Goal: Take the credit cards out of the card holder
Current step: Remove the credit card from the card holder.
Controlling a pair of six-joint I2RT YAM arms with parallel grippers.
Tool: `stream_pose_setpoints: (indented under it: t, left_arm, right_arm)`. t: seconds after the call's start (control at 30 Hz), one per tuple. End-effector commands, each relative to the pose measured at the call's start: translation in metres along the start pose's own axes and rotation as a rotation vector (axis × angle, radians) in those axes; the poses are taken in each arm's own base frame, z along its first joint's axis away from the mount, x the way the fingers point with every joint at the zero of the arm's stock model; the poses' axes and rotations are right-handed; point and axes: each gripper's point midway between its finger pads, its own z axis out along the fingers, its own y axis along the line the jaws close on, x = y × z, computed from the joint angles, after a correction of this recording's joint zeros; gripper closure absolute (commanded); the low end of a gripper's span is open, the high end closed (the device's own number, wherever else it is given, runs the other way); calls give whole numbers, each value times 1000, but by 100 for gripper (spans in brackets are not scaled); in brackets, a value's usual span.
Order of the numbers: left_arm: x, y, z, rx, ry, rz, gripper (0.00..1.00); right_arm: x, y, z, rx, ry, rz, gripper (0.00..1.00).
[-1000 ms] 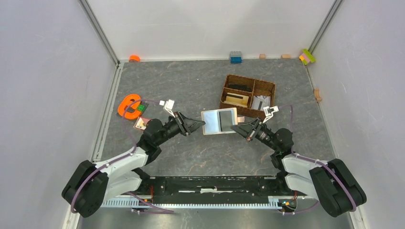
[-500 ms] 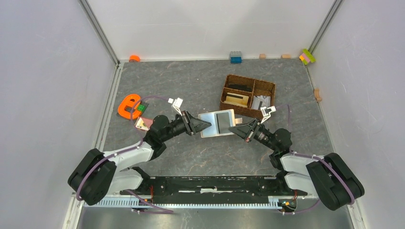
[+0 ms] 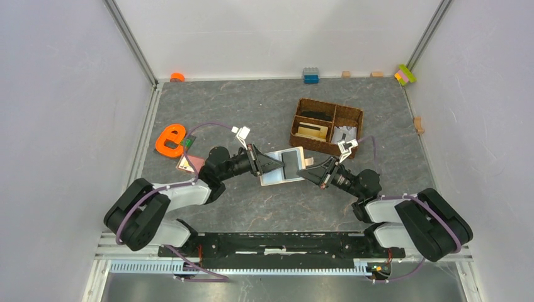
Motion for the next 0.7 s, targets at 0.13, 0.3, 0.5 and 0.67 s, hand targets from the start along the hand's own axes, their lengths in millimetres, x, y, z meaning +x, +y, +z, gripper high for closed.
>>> stream_pose_setpoints:
  t: [0.13,0.3,0.5,0.67]
  left_arm:
    - [-7,-39,5,168,13,11,79]
    - [-8,-25,4,84,1,2,65]
    - [-8,-17,4,23,10,14,63]
    - [-3,-7,10,-3,39,-33,62]
  right_arm:
    - [-10,33,9,-148,-7,-35,100]
    - [-10,30,8,-133,-11,-46,100]
    - [-10,20,9,-80,-10,-80,100]
    - [-11,20,10,-76,-11,-93,100]
